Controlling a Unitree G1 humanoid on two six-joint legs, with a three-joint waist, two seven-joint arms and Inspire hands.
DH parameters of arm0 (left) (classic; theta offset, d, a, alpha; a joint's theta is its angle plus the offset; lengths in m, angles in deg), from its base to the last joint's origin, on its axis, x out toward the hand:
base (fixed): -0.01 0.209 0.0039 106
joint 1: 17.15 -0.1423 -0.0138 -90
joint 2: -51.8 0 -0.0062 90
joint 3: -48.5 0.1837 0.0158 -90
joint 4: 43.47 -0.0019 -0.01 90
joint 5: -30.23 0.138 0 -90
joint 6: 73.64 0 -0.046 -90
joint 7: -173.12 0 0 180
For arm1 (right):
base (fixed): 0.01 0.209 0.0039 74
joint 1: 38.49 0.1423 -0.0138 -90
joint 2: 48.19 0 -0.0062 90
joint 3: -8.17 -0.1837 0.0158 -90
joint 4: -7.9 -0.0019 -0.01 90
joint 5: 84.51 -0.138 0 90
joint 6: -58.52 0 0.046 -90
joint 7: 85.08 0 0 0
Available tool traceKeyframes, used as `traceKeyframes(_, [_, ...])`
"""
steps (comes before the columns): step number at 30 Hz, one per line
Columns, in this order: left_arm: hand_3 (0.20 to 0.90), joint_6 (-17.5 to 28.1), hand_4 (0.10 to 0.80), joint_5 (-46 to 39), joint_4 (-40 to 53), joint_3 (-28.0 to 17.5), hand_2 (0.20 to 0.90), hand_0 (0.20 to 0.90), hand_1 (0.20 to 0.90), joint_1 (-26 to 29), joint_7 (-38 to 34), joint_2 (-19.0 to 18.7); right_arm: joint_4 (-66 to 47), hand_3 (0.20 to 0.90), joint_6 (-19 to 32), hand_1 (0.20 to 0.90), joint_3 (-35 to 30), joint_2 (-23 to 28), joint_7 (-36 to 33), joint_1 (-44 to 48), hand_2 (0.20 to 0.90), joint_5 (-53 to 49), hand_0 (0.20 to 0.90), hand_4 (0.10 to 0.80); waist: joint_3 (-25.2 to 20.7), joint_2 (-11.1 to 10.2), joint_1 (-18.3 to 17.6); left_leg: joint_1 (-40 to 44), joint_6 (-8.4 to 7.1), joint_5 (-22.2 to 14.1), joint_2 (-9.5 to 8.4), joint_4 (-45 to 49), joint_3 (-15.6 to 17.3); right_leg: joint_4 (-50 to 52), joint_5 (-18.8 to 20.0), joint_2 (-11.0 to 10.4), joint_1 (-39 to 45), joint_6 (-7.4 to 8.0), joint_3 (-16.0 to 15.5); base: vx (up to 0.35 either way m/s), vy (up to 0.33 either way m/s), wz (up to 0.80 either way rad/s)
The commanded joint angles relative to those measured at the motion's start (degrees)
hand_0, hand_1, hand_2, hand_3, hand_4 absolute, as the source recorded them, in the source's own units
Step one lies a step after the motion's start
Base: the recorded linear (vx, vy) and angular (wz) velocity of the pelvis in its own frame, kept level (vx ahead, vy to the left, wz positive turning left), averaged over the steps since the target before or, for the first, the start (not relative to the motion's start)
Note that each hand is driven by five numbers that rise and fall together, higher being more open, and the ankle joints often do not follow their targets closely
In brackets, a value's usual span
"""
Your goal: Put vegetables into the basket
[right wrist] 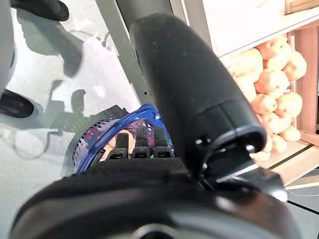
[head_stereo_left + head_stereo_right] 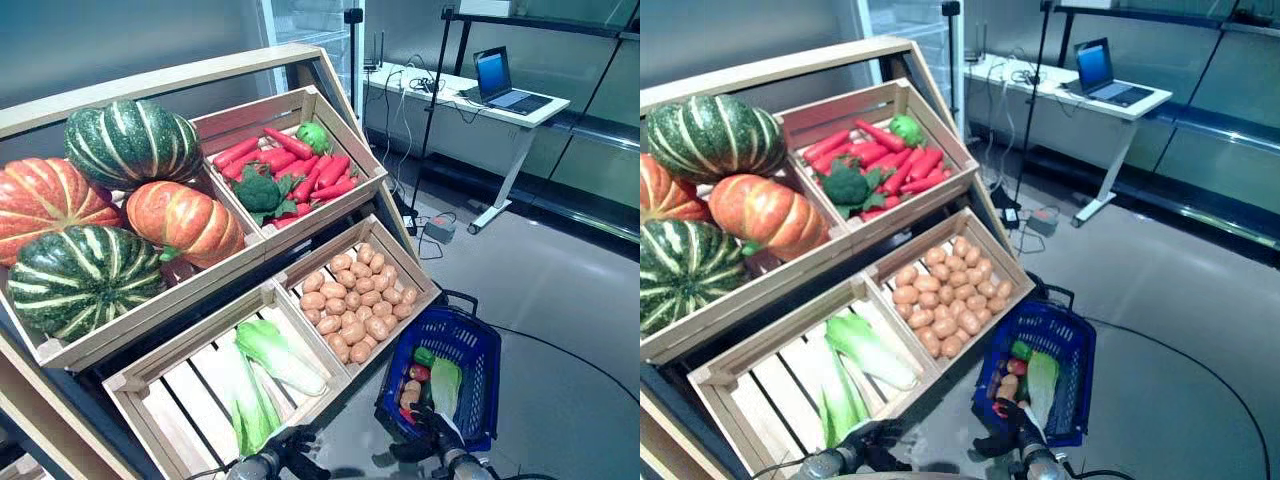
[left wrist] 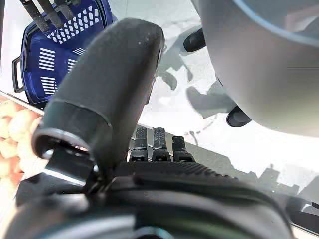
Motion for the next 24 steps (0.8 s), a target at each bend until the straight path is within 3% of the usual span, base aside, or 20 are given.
traceKeyframes(1, [0.9, 2.54, 0.8, -0.09, -2.35, 1.72, 0.9, 0.9, 0.9, 4.94, 0.46, 0.93, 1.26, 0.9, 5.55, 0.9, 0.48, -0.85, -0.45, 5.79, 0.9, 0.61, 0.9, 0.8, 3.76, -0.79, 0.96, 2.14, 1.88, -7.6, -2.93, 0.48, -0.16, 0.16, -2.76, 0.63, 0.99, -2.3, -1.91, 0.0, 0.0, 0.0])
traceKeyframes(6, [0.9, 3.12, 0.8, -0.52, -2.16, 1.89, 0.9, 0.9, 0.9, 5.45, 0.9, 0.8, 0.66, 0.9, 6.65, 0.9, 1.54, -0.27, -3.05, 6.46, 0.9, 4.48, 0.9, 0.8, 4.0, -0.83, 1.06, 1.81, 1.9, -7.52, -2.98, 0.48, -0.37, 0.16, -2.61, 0.61, 0.66, -2.25, -1.88, 0.0, 0.0, 0.0])
traceKeyframes(12, [0.9, 10.85, 0.8, -1.27, 0.33, 3.78, 0.9, 0.9, 0.9, 6.06, 4.82, 0.0, 0.68, 0.9, 5.25, 0.9, 1.7, 0.39, -2.87, 6.98, 0.9, 1.91, 0.9, 0.8, 4.49, -0.74, 1.1, 1.63, 1.8, -7.5, -2.9, 0.48, -0.08, 0.16, -2.5, 0.62, 0.37, -2.16, -1.74, 0.0, 0.0, 0.0])
traceKeyframes(16, [0.9, 13.91, 0.8, -10.62, 6.07, 4.13, 0.9, 0.9, 0.9, 6.17, 12.55, -1.04, -0.03, 0.9, 4.17, 0.9, 1.51, 0.9, -3.58, 7.19, 0.9, 0.83, 0.9, 0.8, 4.91, -0.52, 1.07, 1.69, 1.73, -7.59, -2.85, 0.48, 0.3, 0.16, -2.4, 0.63, 0.34, -2.13, -1.58, 0.0, 0.0, 0.0])
traceKeyframes(20, [0.9, 11.88, 0.8, -24.18, 14.72, 2.91, 0.9, 0.9, 0.9, 5.69, 19.29, -2.6, -1.13, 0.9, 3.06, 0.9, 0.62, 1.69, -3.45, 6.68, 0.9, 0.27, 0.9, 0.8, 5.14, -0.37, 1.0, 1.71, 1.69, -7.7, -2.75, 0.48, 0.83, 0.16, -2.28, 0.6, 0.25, -2.15, -1.49, 0.0, 0.0, 0.0])
traceKeyframes(23, [0.9, 10.54, 0.8, -36.61, 21.73, -1.03, 0.9, 0.9, 0.9, 4.42, 22.66, -2.66, -2.45, 0.9, 2.42, 0.9, -0.48, 1.82, -3.43, 5.38, 0.9, 1.03, 0.9, 0.8, 5.4, -0.42, 1.35, 1.86, 1.77, -7.89, -2.73, 0.48, 0.9, 0.16, -2.34, 0.5, 0.47, -2.29, -1.91, 0.0, 0.0, 0.0])
traceKeyframes(24, [0.9, 10.63, 0.8, -37.3, 22.18, -1.4, 0.9, 0.9, 0.9, 4.24, 22.88, -2.63, -2.56, 0.9, 2.34, 0.9, -0.56, 1.8, -3.45, 5.29, 0.9, 1.09, 0.9, 0.8, 5.4, -0.44, 1.41, 1.85, 1.77, -7.89, -2.73, 0.48, 0.87, 0.16, -2.35, 0.49, 0.49, -2.31, -1.96, 0.0, 0.0, 0.0])
